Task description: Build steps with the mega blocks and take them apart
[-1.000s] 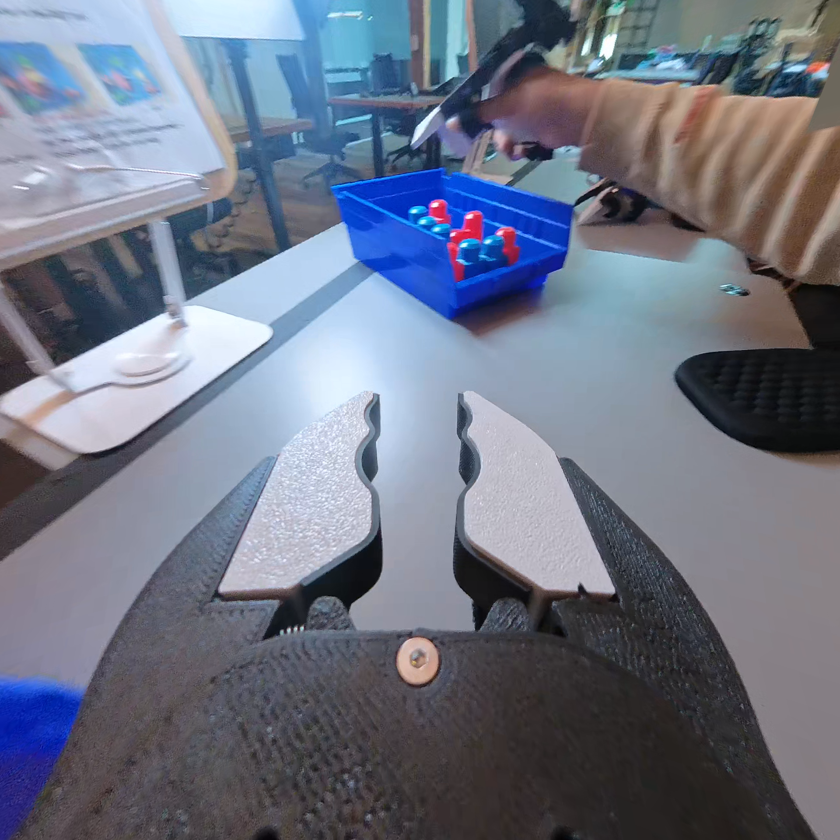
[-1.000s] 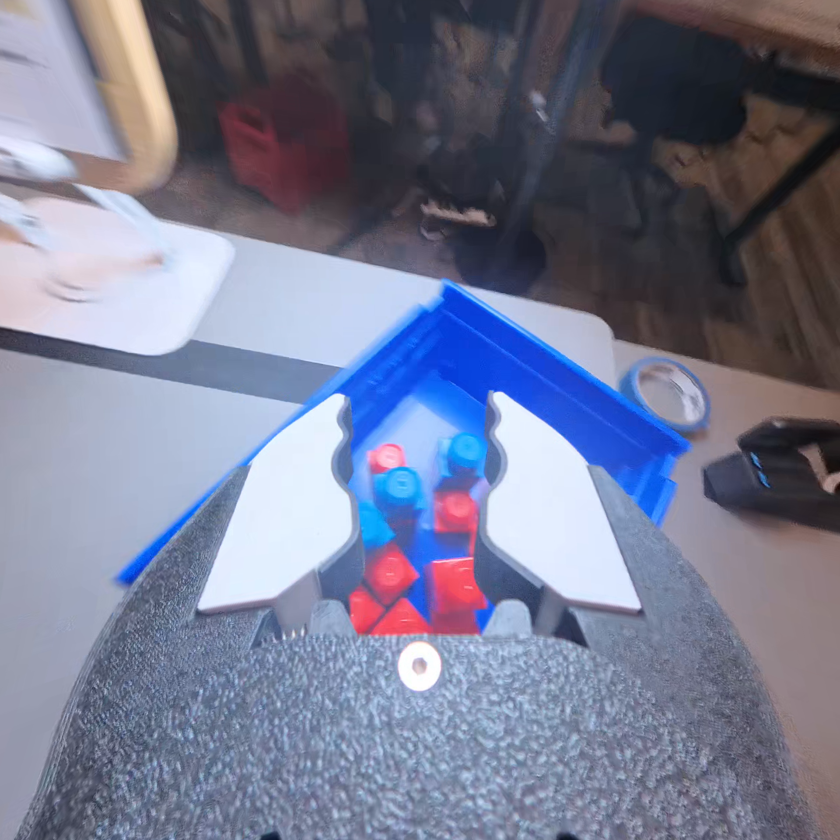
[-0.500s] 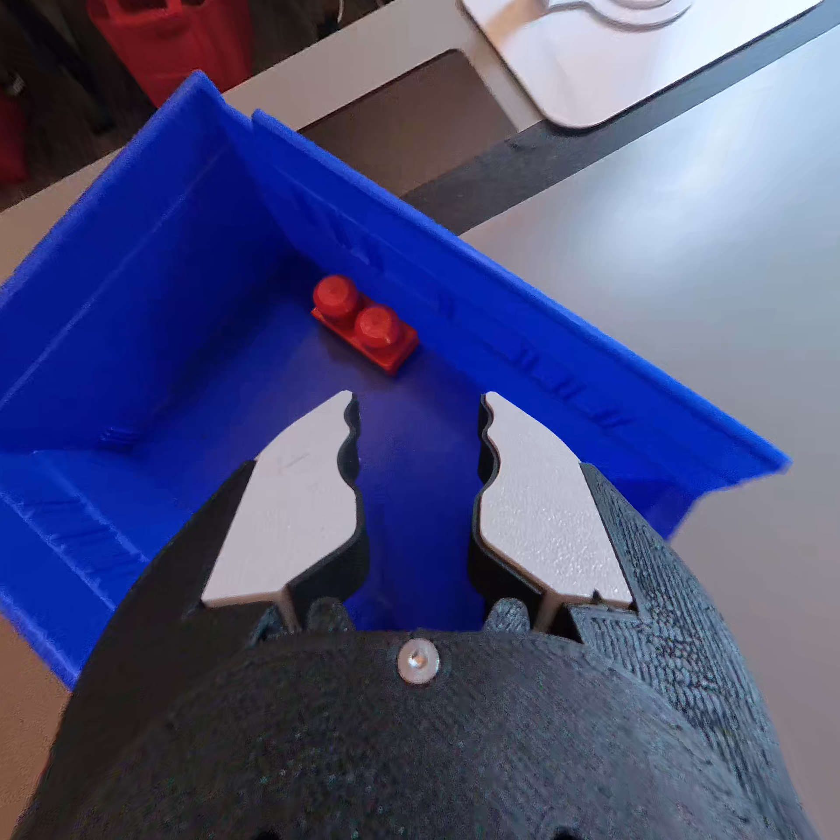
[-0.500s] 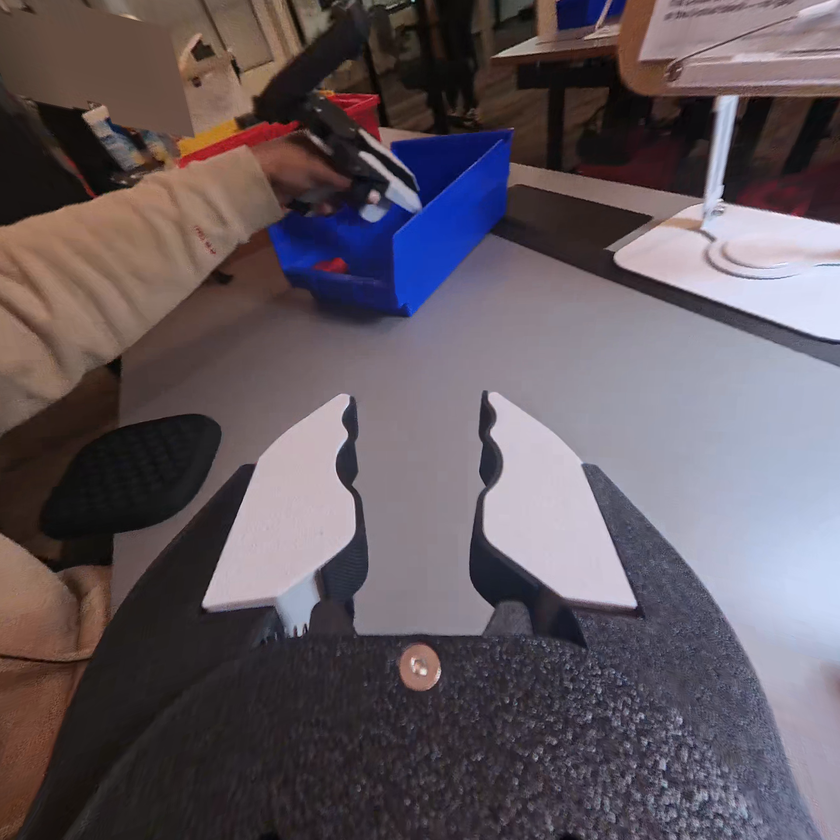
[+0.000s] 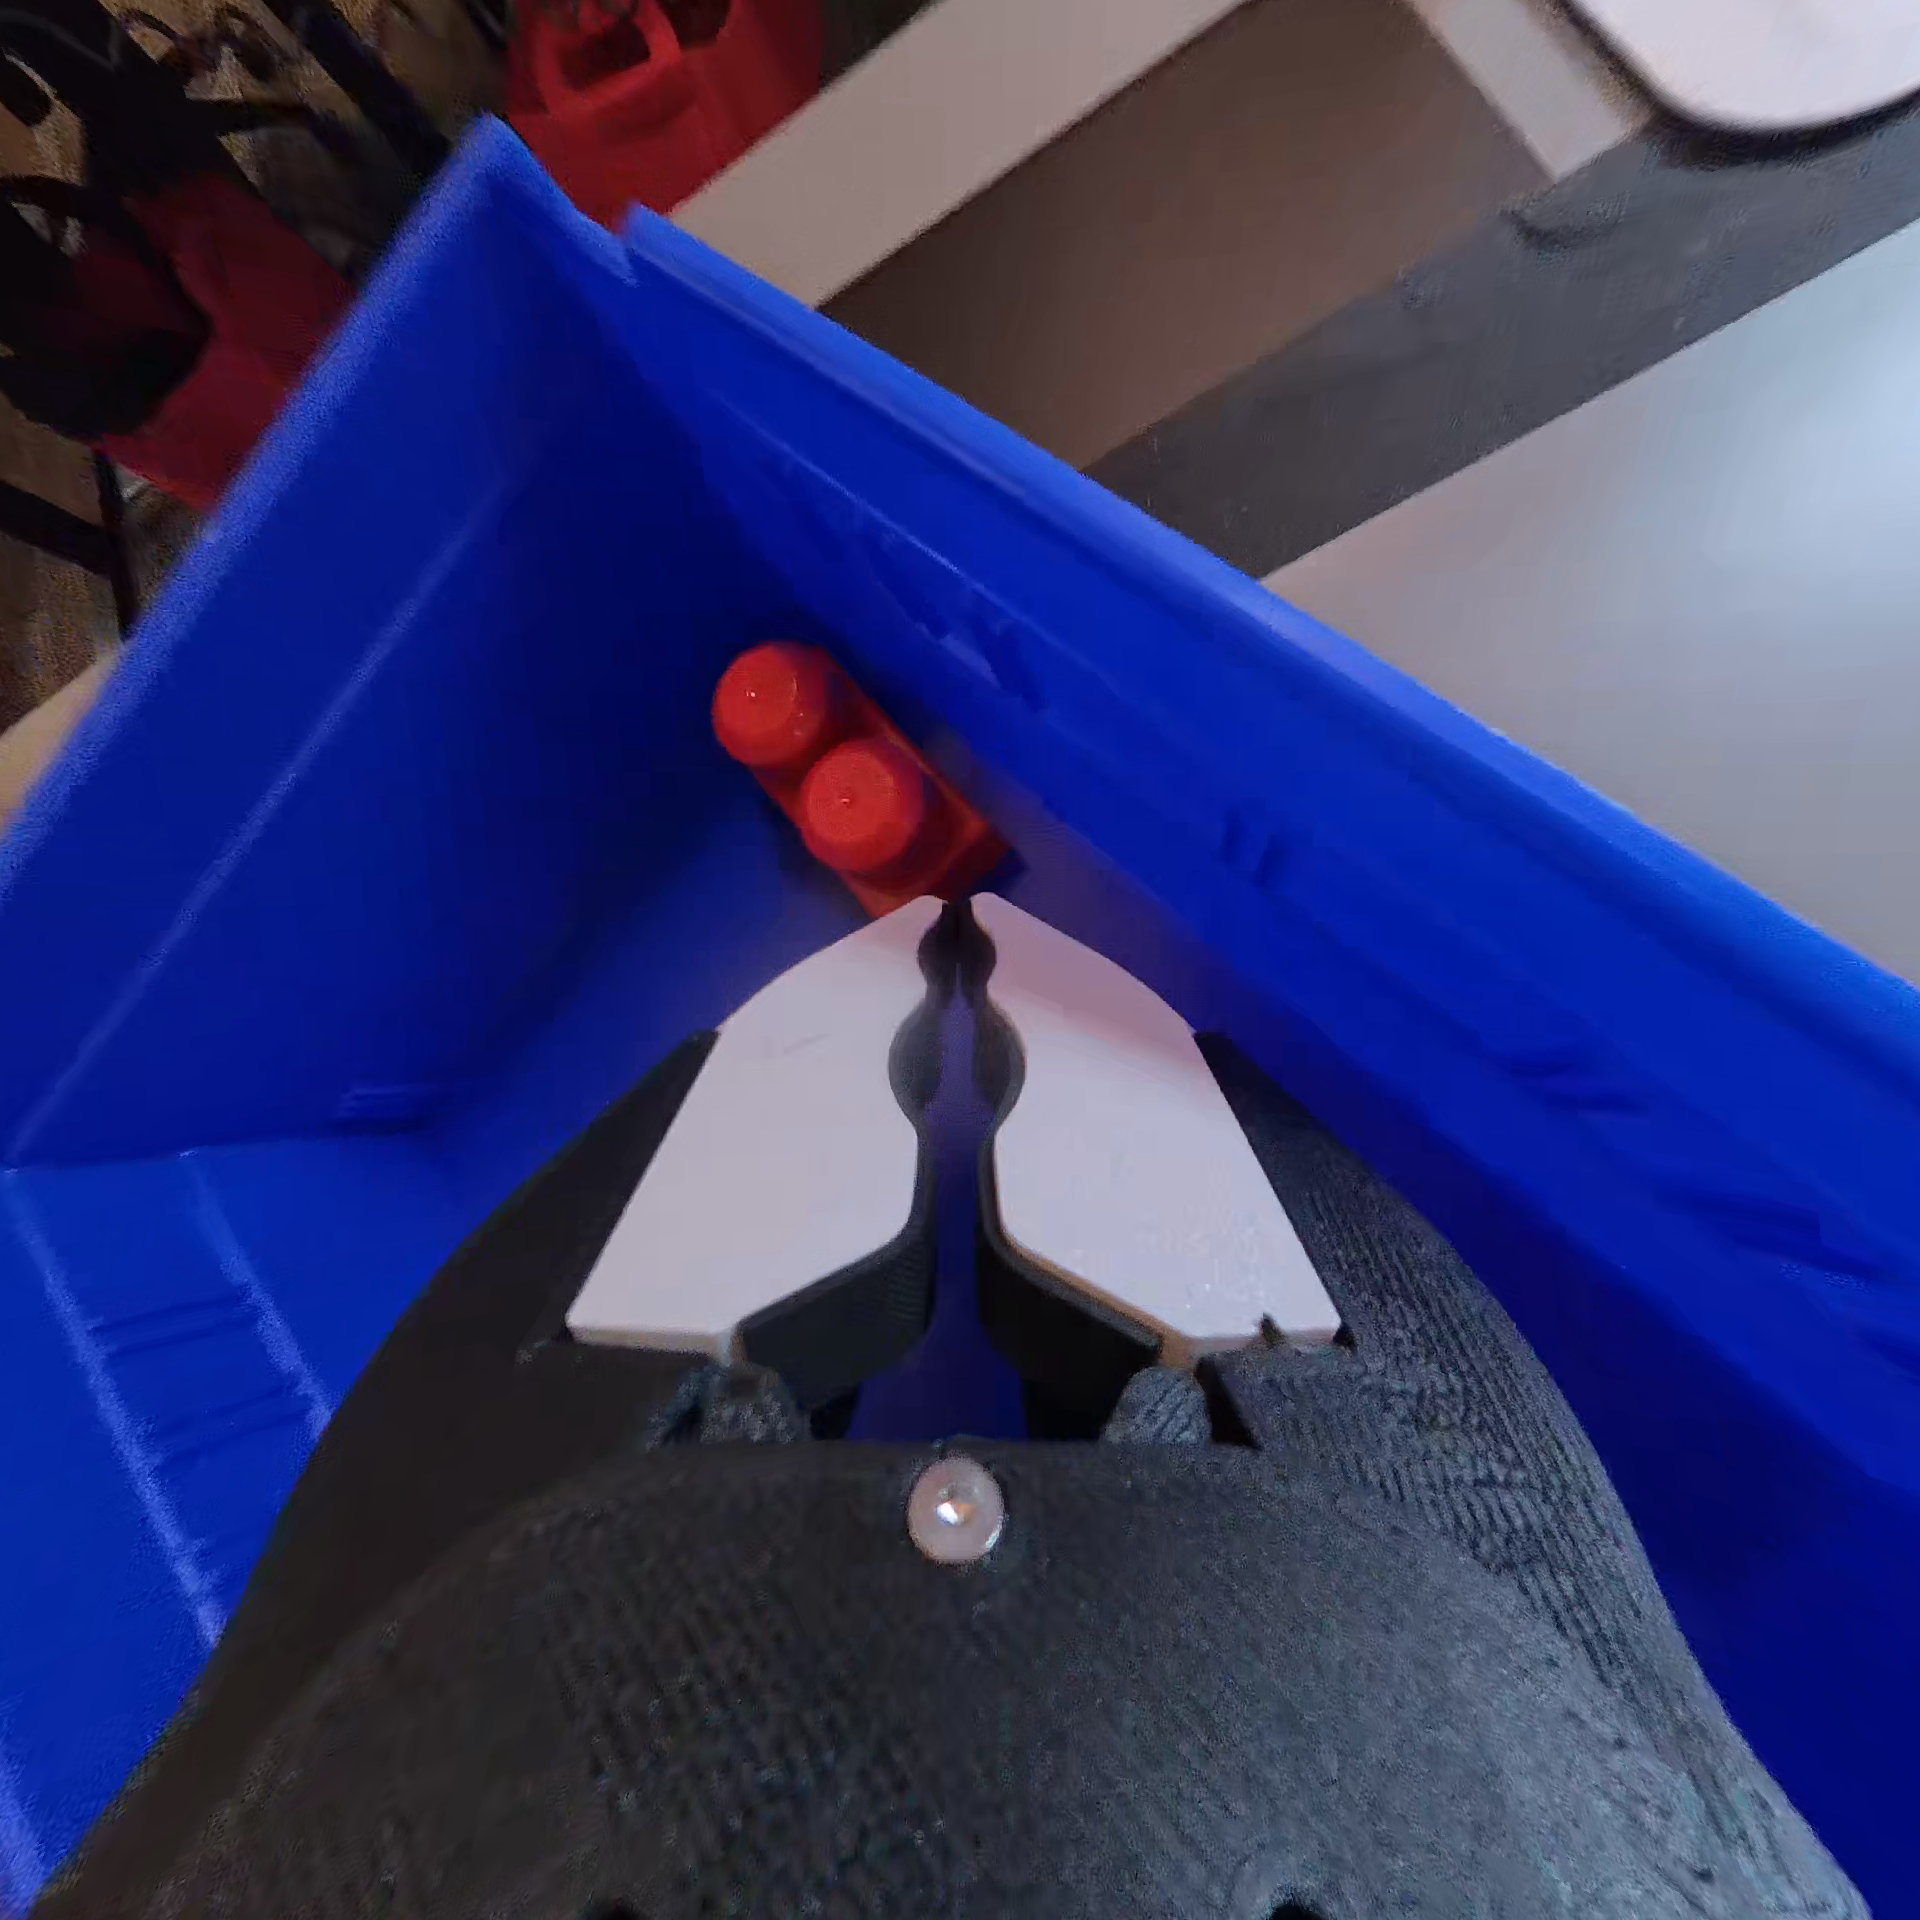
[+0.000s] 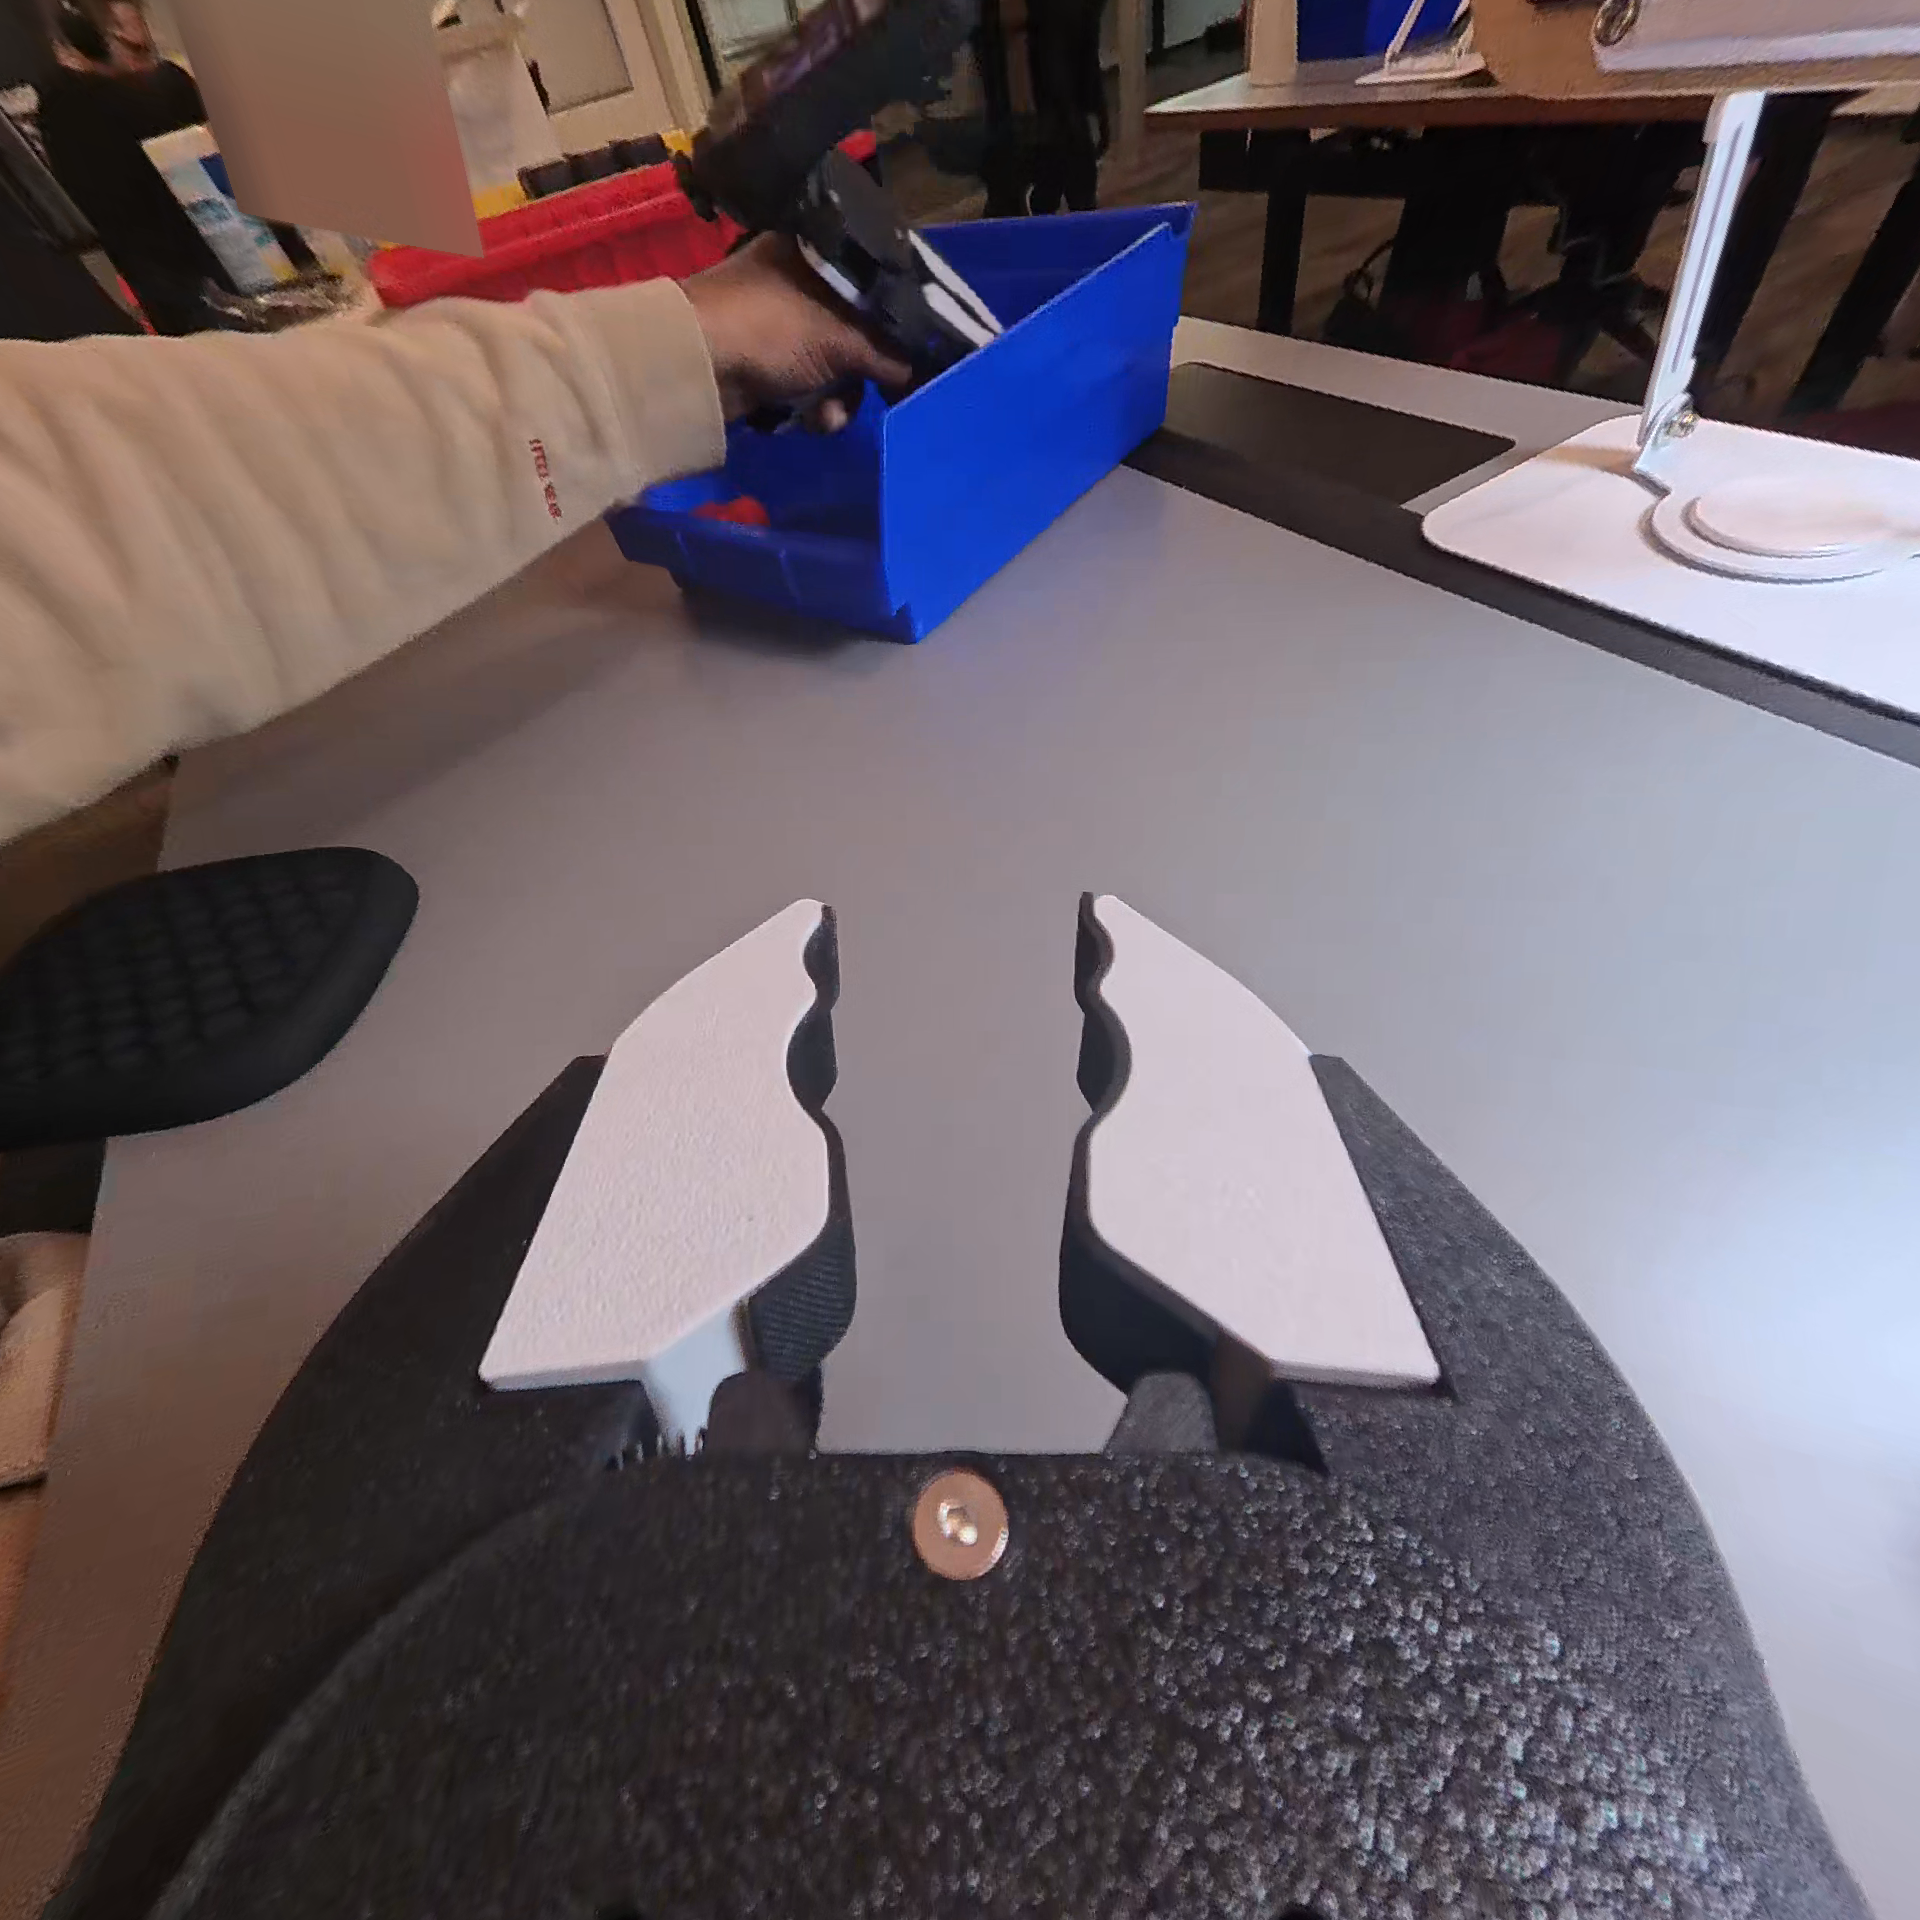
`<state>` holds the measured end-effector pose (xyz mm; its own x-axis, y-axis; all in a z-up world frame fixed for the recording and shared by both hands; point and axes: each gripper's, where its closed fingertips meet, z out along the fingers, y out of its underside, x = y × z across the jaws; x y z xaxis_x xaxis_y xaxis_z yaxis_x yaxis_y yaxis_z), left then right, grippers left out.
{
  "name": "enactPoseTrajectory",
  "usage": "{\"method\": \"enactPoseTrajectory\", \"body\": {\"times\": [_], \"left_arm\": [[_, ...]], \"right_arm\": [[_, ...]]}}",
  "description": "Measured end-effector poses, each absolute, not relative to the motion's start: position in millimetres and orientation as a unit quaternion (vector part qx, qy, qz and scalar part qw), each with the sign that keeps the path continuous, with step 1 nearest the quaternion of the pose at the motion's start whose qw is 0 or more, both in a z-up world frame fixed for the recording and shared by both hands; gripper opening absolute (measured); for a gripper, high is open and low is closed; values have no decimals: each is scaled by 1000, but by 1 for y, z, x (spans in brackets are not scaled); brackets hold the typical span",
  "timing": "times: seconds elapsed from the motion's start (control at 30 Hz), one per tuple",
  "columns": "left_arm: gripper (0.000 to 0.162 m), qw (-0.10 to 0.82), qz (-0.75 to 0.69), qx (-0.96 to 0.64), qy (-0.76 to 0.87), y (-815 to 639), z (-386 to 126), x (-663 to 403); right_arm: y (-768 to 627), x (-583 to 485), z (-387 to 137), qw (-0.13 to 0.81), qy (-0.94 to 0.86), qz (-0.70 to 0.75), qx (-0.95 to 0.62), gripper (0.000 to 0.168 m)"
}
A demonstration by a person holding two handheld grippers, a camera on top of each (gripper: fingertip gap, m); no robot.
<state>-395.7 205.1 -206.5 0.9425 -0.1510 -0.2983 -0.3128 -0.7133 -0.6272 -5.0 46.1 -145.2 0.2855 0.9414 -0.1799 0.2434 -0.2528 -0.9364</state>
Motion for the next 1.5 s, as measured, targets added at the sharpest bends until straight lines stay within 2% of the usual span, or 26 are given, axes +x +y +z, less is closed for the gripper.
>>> {"method": "enactPoseTrajectory", "body": {"times": [0.1, 0.23, 0.27, 0.37, 0.47, 0.53, 0.6, 0.67, 0.77, 0.9, 1.0, 1.1, 1.17, 1.3, 1.4, 1.5], "left_arm": [[1, 387, 110, -905, 135, 193, -176, -394], [1, 398, 128, -900, 127, 181, -165, -402], [8, 402, 129, -899, 117, 182, -165, -404], [44, 397, 92, -911, 64, 196, -180, -408], [58, 399, 89, -913, 2, 219, -198, -421], [60, 399, 86, -912, -35, 234, -207, -430], [55, 395, 73, -914, -60, 245, -215, -433], [31, 373, 64, -924, -55, 249, -224, -430], [31, 350, 81, -933, -24, 243, -220, -430], [31, 422, 90, -902, 29, 232, -159, -422], [31, 500, 33, -845, 189, 209, -96, -348], [30, 493, -85, -768, 399, 142, -76, -229], [30, 445, -159, -733, 490, 89, -89, -164], [30, 347, -237, -690, 589, 16, -149, -80], [30, 292, -269, -676, 621, -13, -198, -46], [31, 268, -272, -666, 641, -23, -226, -33]], "right_arm": [[50, -2, -143, 435, -436, 410, -672, 44], [48, -4, -141, 425, -431, 433, -668, 44], [47, -5, -141, 424, -432, 434, -667, 44], [43, -6, -142, 426, -440, 429, -664, 44], [42, -5, -142, 430, -442, 425, -663, 44], [43, -4, -144, 433, -443, 419, -664, 44], [45, -1, -146, 435, -443, 413, -666, 44], [48, 2, -148, 437, -441, 410, -668, 43], [52, 5, -147, 440, -434, 415, -668, 41], [54, 7, -142, 448, -430, 423, -660, 41], [51, 5, -138, 456, -442, 423, -646, 43], [45, 1, -140, 458, -470, 412, -632, 50], [39, -1, -146, 454, -498, 396, -624, 53], [19, -6, -164, 425, -564, 373, -602, 57], [5, -8, -171, 407, -594, 369, -587, 59], [-1, -6, -175, 401, -613, 363, -576, 59]]}}
